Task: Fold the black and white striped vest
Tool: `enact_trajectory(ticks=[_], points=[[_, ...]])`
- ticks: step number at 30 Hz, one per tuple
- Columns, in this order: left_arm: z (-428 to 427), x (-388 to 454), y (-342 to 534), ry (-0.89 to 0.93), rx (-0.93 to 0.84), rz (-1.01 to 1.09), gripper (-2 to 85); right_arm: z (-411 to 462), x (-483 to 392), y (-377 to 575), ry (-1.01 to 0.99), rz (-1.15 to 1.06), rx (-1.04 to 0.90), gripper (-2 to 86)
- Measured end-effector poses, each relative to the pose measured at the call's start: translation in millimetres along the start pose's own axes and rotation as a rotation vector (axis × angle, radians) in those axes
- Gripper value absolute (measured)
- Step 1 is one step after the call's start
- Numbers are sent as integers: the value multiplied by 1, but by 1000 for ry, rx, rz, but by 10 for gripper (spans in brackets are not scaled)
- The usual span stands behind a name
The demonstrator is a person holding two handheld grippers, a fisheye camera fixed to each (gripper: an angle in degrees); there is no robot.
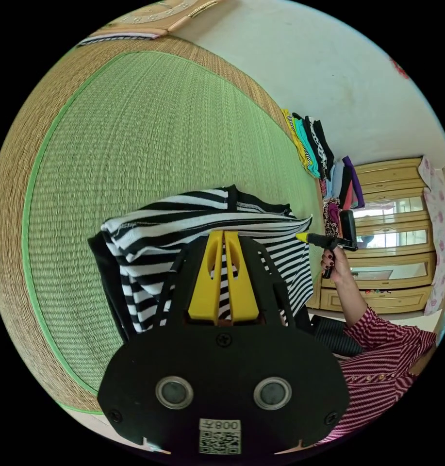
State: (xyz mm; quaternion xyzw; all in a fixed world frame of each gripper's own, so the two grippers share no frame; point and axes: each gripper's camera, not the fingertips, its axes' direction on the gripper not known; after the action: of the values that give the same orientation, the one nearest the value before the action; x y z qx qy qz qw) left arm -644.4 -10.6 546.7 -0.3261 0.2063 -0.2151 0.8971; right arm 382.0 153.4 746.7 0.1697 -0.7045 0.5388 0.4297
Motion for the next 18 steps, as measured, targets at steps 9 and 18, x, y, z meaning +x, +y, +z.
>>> enact_trajectory(ticks=[9, 18], points=[[-15, 18, -20, -49, 107, 26, 2, 6, 0, -10, 9, 1, 45, 1], [-25, 39, 34, 32, 90, 139, 1, -10, -20, 28, -28, -88, 116, 1]])
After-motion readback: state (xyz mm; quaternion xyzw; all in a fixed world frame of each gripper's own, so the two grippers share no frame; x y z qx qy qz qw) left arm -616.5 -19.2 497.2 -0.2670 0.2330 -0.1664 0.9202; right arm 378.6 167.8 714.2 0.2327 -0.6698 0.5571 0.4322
